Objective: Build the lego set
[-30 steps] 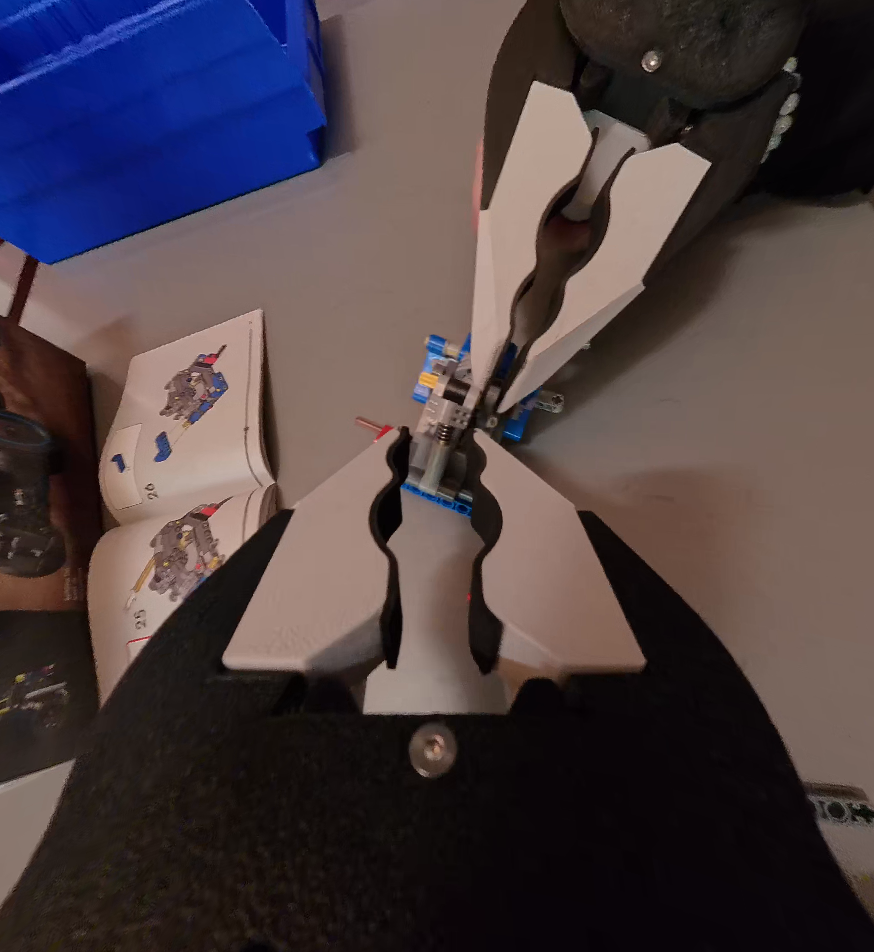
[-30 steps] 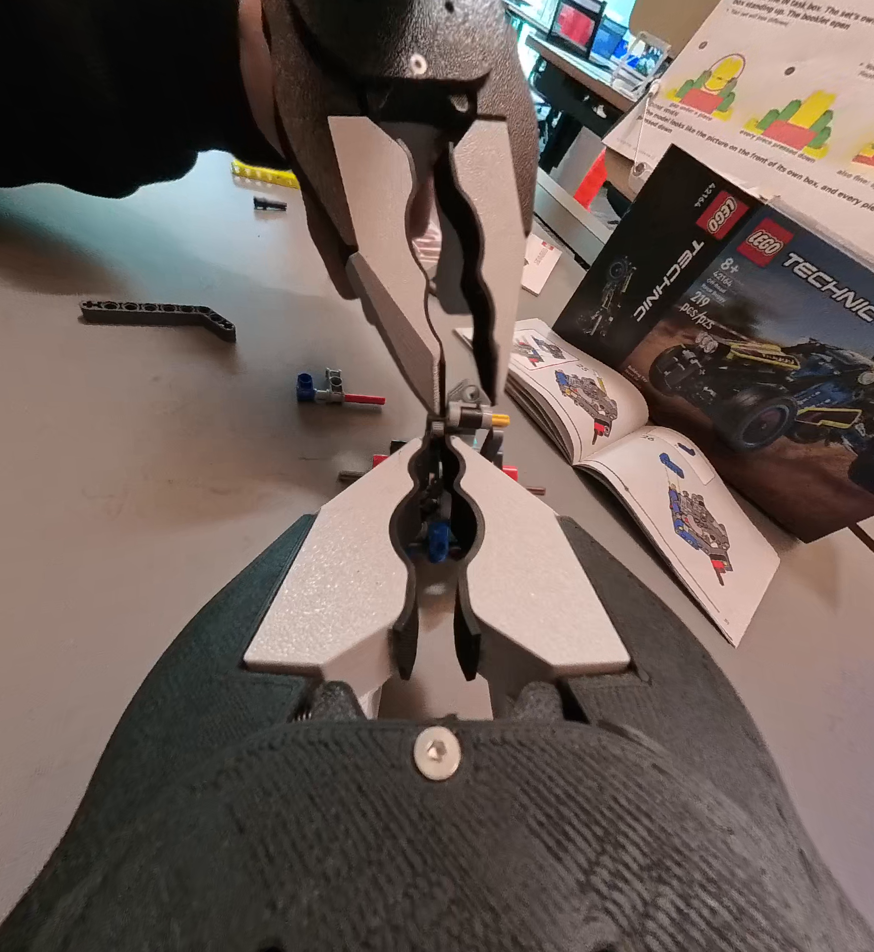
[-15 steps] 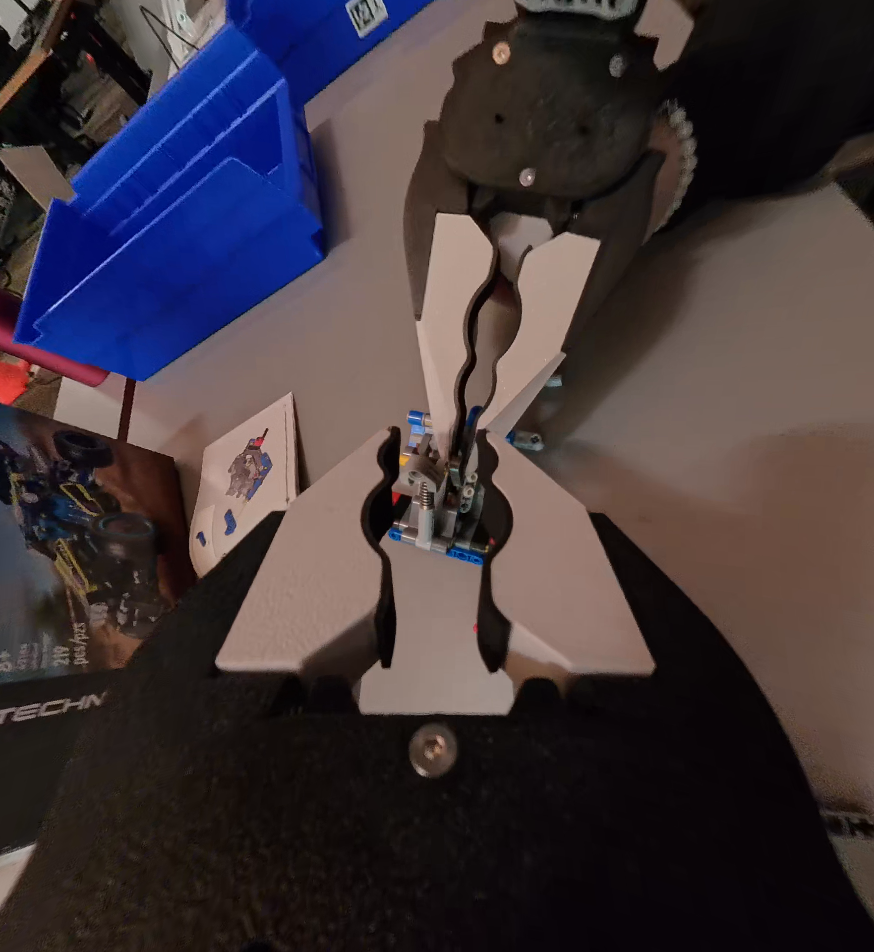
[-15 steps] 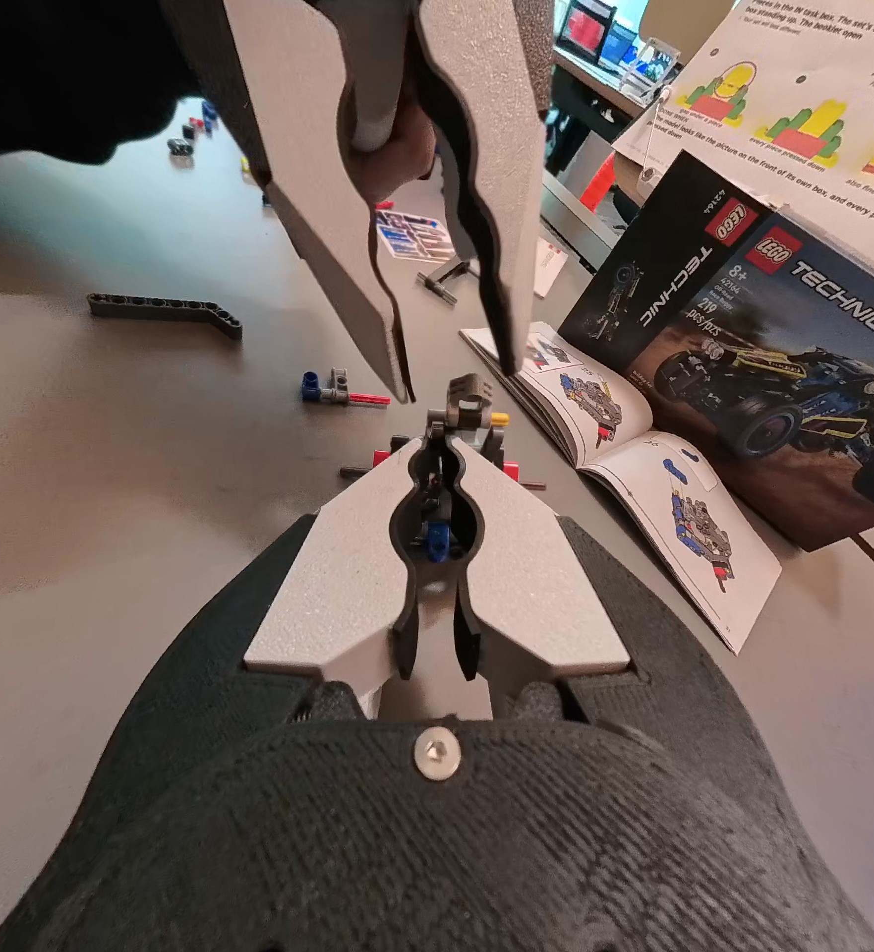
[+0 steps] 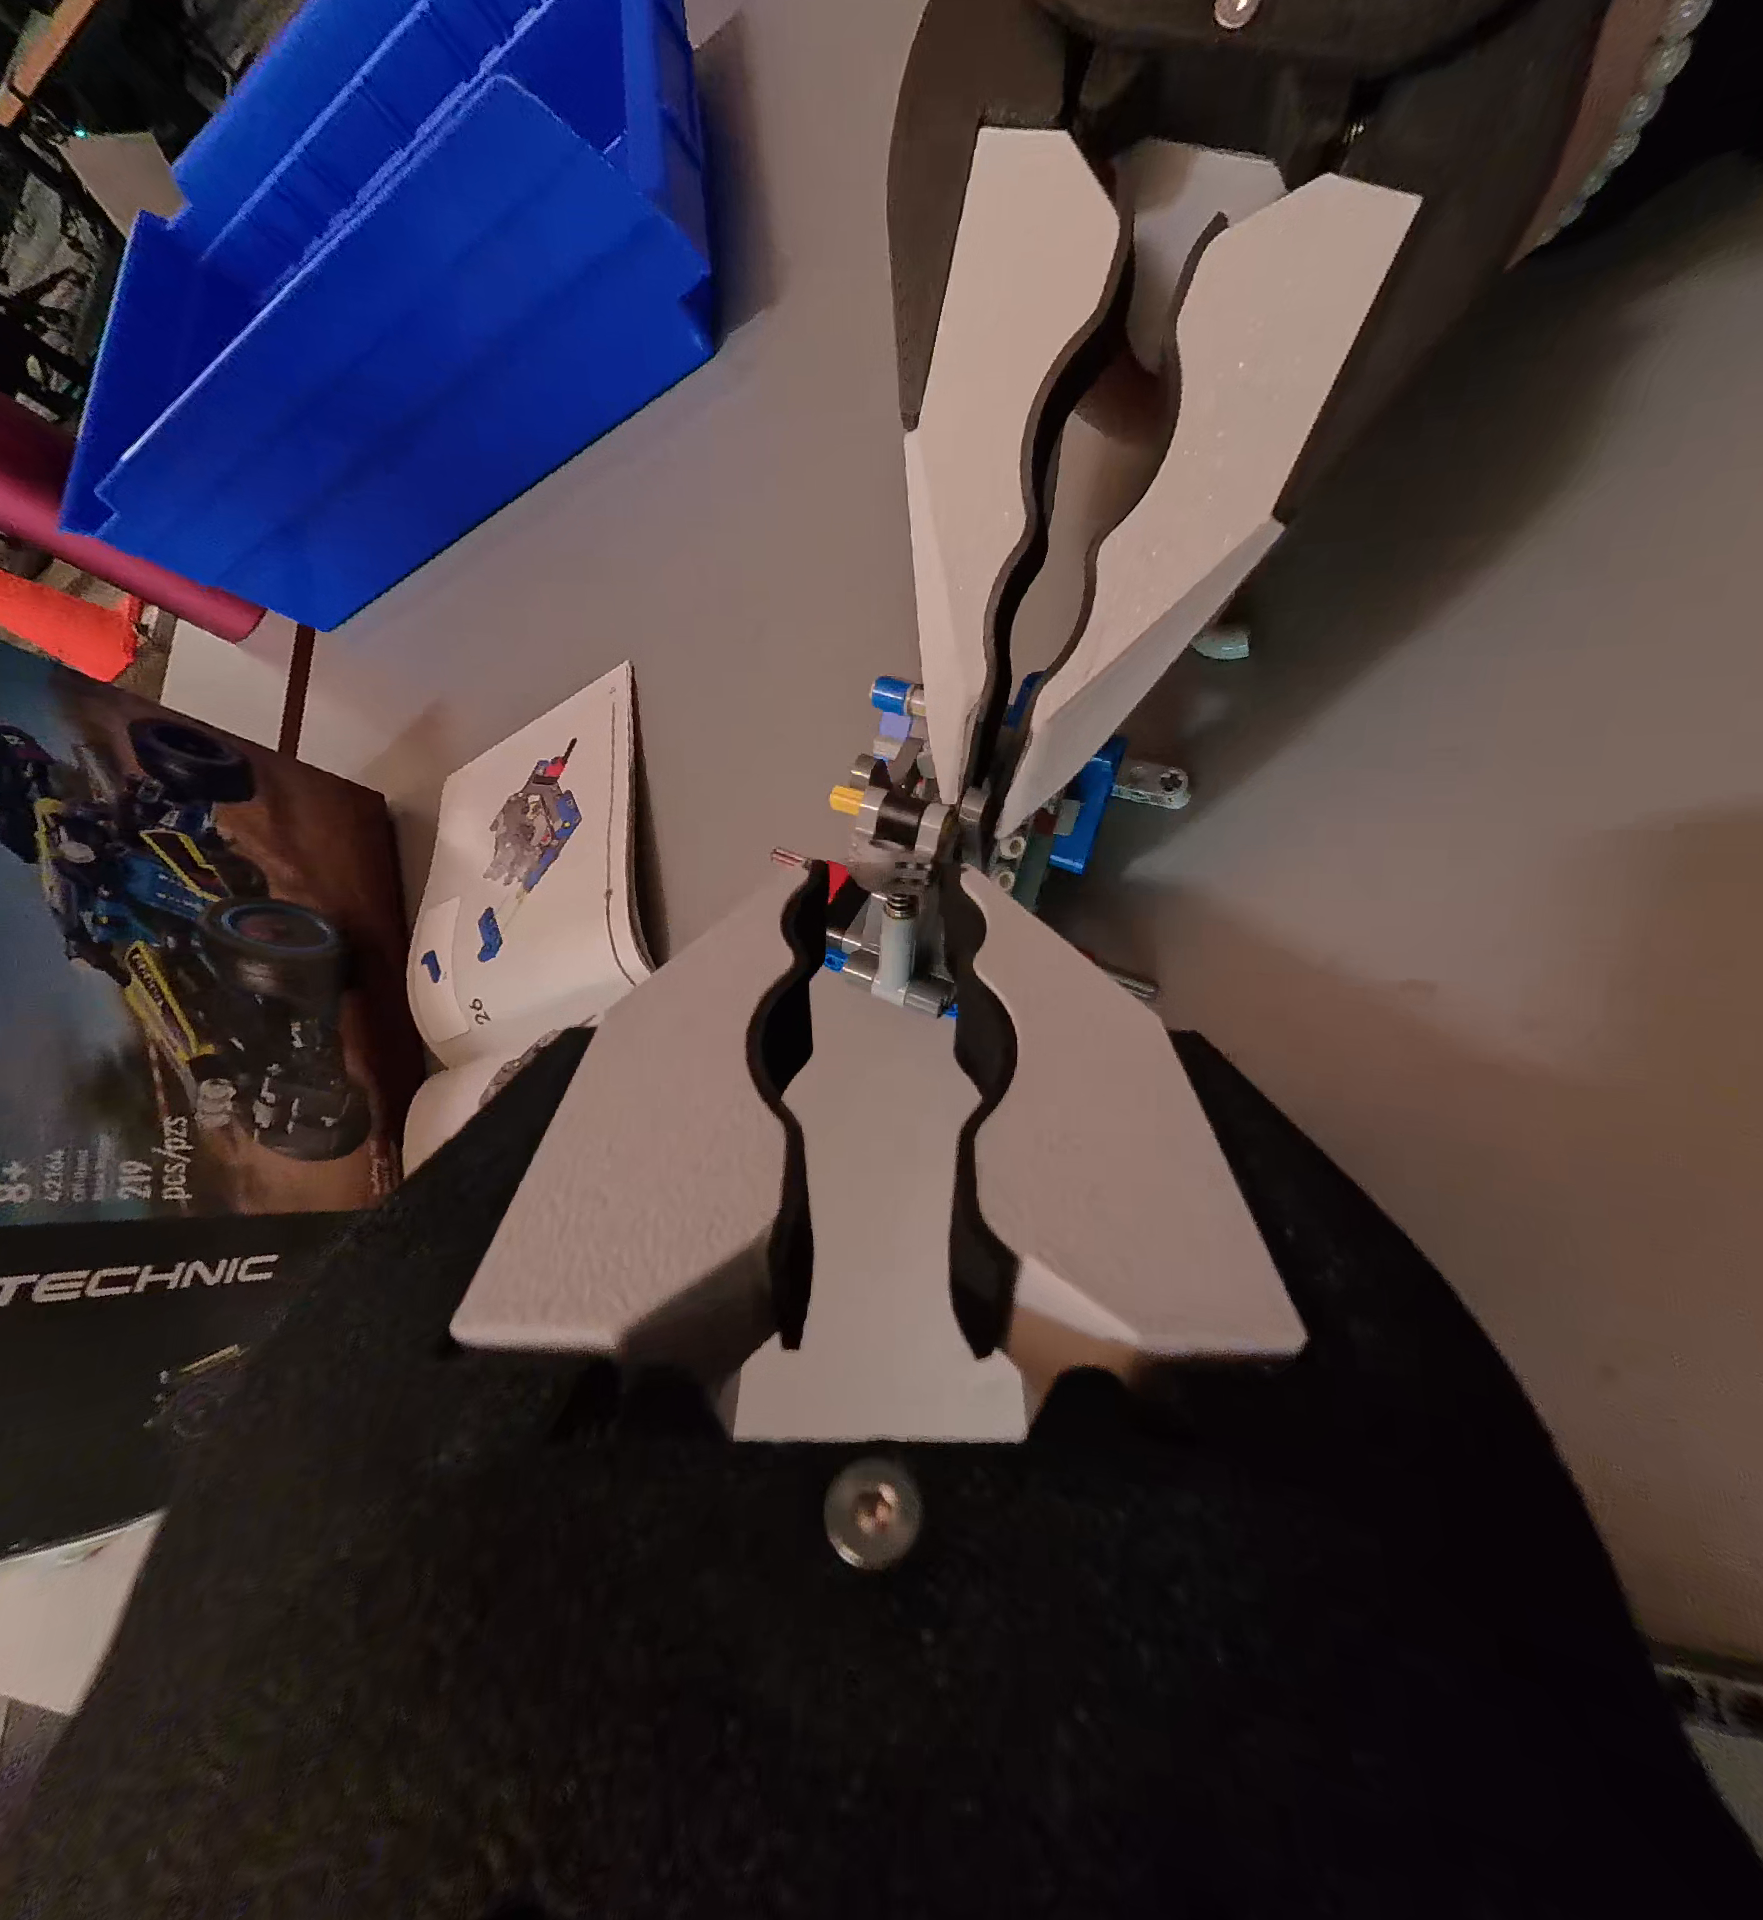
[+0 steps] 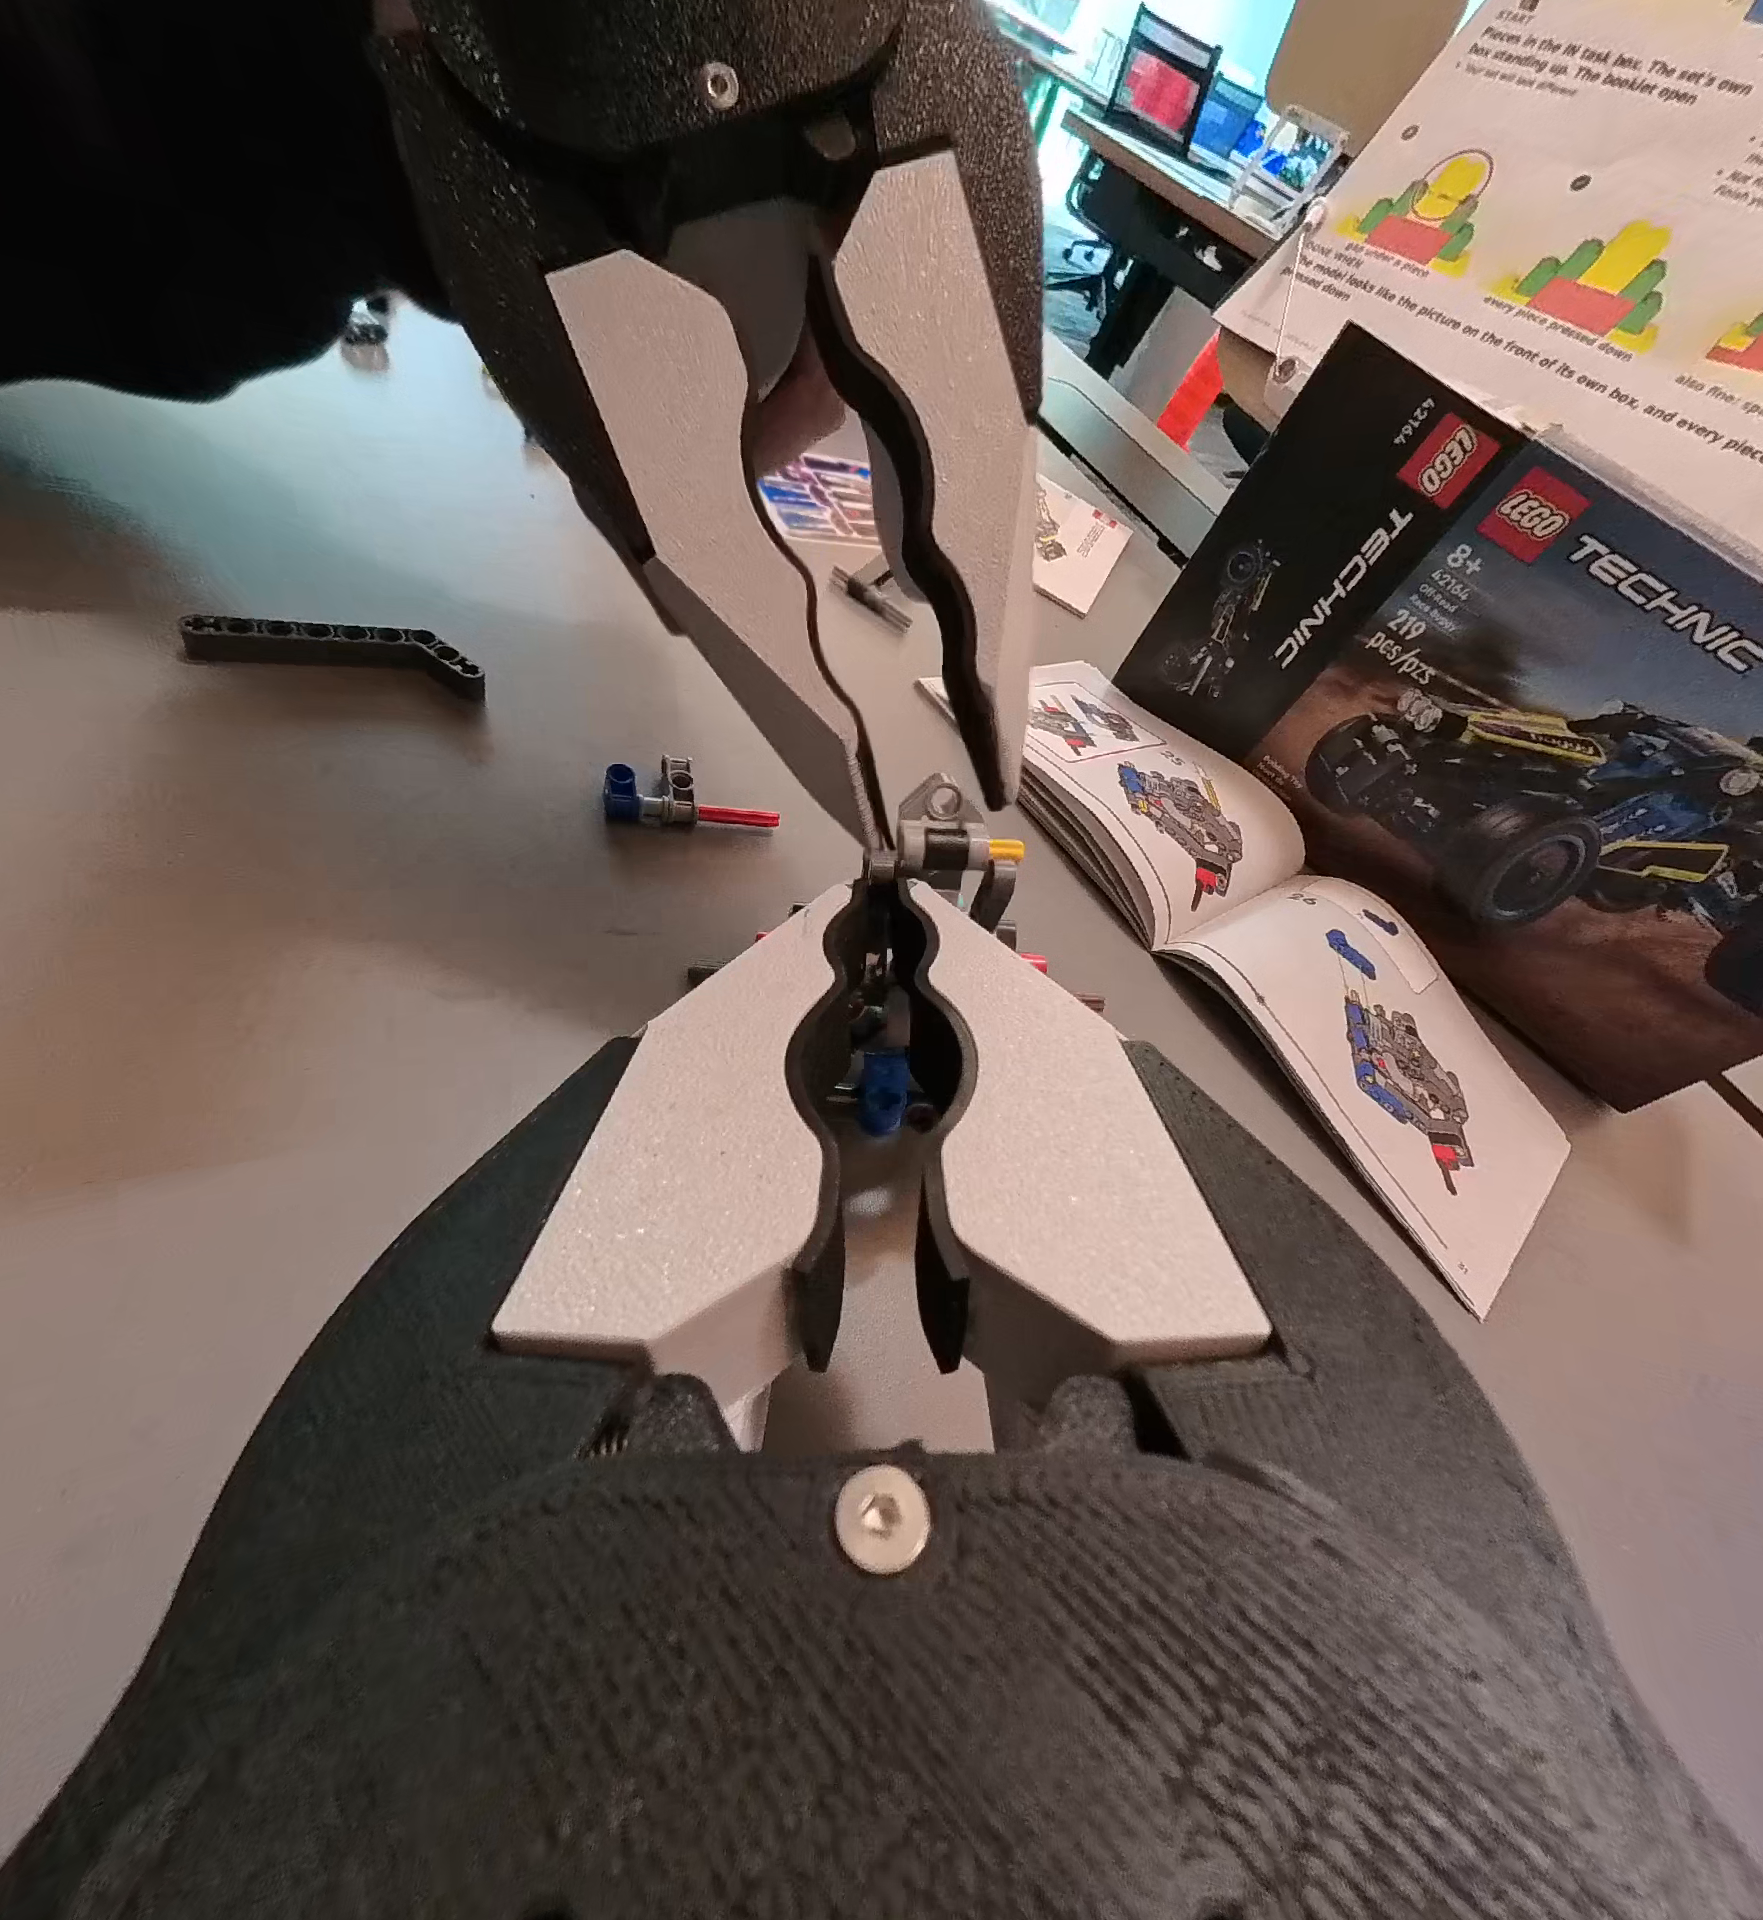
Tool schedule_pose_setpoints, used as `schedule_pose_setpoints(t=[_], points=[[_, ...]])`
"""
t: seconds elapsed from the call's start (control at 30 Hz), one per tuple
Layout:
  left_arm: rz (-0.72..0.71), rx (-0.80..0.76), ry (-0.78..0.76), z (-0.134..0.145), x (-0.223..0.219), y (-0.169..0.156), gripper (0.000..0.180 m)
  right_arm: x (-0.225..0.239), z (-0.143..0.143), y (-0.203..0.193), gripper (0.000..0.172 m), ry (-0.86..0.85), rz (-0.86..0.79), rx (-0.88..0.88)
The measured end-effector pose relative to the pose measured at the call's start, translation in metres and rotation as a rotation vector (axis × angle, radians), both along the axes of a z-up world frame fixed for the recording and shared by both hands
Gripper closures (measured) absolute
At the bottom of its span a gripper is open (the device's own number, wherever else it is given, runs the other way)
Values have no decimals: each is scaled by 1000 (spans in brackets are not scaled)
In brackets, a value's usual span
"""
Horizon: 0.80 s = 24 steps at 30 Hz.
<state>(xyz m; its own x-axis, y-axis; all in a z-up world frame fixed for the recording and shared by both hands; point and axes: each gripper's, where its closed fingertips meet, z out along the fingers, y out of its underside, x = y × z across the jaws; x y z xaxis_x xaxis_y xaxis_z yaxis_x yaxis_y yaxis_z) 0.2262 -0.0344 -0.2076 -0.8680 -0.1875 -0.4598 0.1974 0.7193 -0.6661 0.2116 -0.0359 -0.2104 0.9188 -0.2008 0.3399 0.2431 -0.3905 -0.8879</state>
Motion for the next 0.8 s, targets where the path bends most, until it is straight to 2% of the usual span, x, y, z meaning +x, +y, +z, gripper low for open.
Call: schedule_pose_setpoints(t=[0.27,0.37,0.47,0.63,0.8], points=[[-7,5,-46,-3,2,-2,163,-1,1,0,171,-3,13,4],[-4,-15,-104,4,3,-3,150,-3,2,0,171,-2,25,11],[-23,-23,-146,11,-1,-5,154,-2,3,0,171,3,29,24],[-43,5,-134,6,-3,-7,160,-4,5,-2,171,11,59,36],[-41,14,-130,3,-2,-9,159,-5,8,-5,171,31,82,57]])
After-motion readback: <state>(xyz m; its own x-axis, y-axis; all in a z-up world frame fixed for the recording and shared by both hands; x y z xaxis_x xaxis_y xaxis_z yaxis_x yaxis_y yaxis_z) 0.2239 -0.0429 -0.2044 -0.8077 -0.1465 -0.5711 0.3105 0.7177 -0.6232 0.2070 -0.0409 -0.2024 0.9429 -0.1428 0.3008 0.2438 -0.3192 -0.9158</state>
